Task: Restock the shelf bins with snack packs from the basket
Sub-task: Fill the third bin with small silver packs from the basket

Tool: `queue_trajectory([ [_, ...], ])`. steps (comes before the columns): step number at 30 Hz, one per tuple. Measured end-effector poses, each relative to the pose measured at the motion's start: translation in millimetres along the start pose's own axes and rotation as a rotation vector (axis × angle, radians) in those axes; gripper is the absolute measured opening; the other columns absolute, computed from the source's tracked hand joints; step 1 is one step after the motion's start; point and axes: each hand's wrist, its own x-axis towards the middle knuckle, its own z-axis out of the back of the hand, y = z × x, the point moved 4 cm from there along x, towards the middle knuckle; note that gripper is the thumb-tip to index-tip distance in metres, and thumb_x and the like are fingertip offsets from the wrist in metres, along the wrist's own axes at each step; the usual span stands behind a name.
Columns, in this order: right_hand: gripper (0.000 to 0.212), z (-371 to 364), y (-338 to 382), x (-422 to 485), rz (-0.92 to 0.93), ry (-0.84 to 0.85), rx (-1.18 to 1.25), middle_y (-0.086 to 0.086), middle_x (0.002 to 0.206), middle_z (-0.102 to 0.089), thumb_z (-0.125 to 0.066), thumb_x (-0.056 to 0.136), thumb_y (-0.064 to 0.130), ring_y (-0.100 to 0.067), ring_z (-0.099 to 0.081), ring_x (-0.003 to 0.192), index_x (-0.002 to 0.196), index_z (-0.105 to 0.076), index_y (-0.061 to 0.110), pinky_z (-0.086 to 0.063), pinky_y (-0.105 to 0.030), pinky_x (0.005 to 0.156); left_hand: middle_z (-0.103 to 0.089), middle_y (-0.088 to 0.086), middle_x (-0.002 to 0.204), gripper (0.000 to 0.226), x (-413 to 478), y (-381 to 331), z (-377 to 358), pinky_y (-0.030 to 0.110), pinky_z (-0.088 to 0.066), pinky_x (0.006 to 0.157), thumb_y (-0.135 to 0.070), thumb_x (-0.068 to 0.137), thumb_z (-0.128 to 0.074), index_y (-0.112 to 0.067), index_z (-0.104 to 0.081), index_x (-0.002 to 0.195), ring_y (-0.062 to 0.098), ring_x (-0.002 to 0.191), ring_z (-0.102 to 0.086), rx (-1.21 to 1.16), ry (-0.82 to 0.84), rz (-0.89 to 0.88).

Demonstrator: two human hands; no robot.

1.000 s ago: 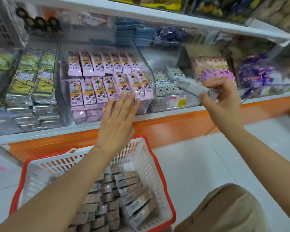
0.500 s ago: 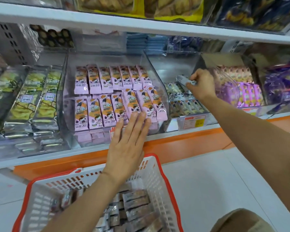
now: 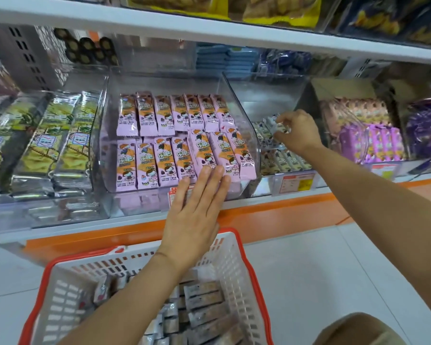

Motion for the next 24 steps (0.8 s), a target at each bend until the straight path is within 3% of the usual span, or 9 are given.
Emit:
queue_trajectory([
  [4, 0.020, 29, 30, -39, 0.121, -0.117, 0.215, -0.003, 0.093, -0.061, -0.070, 0.083, 0.010, -0.018, -0.059, 0.082, 0.104, -0.070, 0.013, -0.051, -0.035, 0.080, -0.010, 0.013, 0.164, 0.095, 1, 1, 7, 0.049, 0.001, 0.123, -0.020, 0.077, -0.064, -0.005, -0.015, 0.157, 0.030, 0.152, -0.007, -0.009, 0.059, 0.000],
  [9, 0.015, 56, 67, -96, 0.216, -0.117, 0.415, 0.002, 0.088, -0.062, -0.068, 0.083, 0.006, -0.006, -0.057, 0.071, 0.093, -0.069, 0.016, -0.043, -0.013, 0.064, -0.008, 0.014, 0.165, 0.093, -5, 1, 18, 0.050, 0.002, 0.123, -0.019, 0.077, -0.062, -0.004, -0.016, 0.156, 0.031, 0.152, -0.005, -0.037, 0.073, -0.021],
  [13, 0.014, 63, 101, -139, 0.268, -0.065, 0.499, 0.004, 0.085, -0.063, -0.067, 0.085, 0.005, -0.009, -0.058, 0.070, 0.093, -0.068, 0.016, -0.048, -0.018, 0.062, -0.011, 0.011, 0.163, 0.090, -24, 6, 23, 0.050, -0.002, 0.123, -0.020, 0.075, -0.060, -0.004, -0.021, 0.154, 0.031, 0.150, -0.012, -0.098, 0.030, -0.010],
  [16, 0.013, 52, 127, -170, 0.355, -0.024, 0.566, 0.007, 0.082, -0.062, -0.067, 0.084, 0.002, -0.009, -0.057, 0.068, 0.092, -0.068, 0.012, -0.048, -0.020, 0.059, -0.029, 0.012, 0.153, 0.075, -51, 14, 22, 0.049, -0.013, 0.119, -0.022, 0.077, -0.053, -0.005, -0.036, 0.148, 0.030, 0.142, -0.027, -0.157, 0.031, 0.008],
  [20, 0.011, -3, 146, -210, 0.416, 0.115, 0.569, 0.006, 0.079, -0.060, -0.068, 0.082, 0.009, -0.005, -0.056, 0.066, 0.091, -0.067, 0.015, -0.043, -0.015, 0.062, -0.048, 0.014, 0.132, 0.057, -97, 29, 5, 0.049, -0.028, 0.106, -0.024, 0.078, -0.045, -0.005, -0.051, 0.132, 0.033, 0.124, -0.042, -0.218, 0.165, 0.005],
  [24, 0.014, -95, 140, -256, 0.370, 0.419, 0.411, 0.010, 0.084, -0.059, -0.066, 0.084, 0.016, -0.005, -0.055, 0.069, 0.097, -0.068, 0.018, -0.050, -0.027, 0.065, -0.054, 0.018, 0.133, 0.073, -146, 45, -36, 0.052, -0.026, 0.110, -0.027, 0.071, -0.074, -0.002, -0.054, 0.136, 0.038, 0.124, -0.048, -0.174, 0.462, 0.042],
])
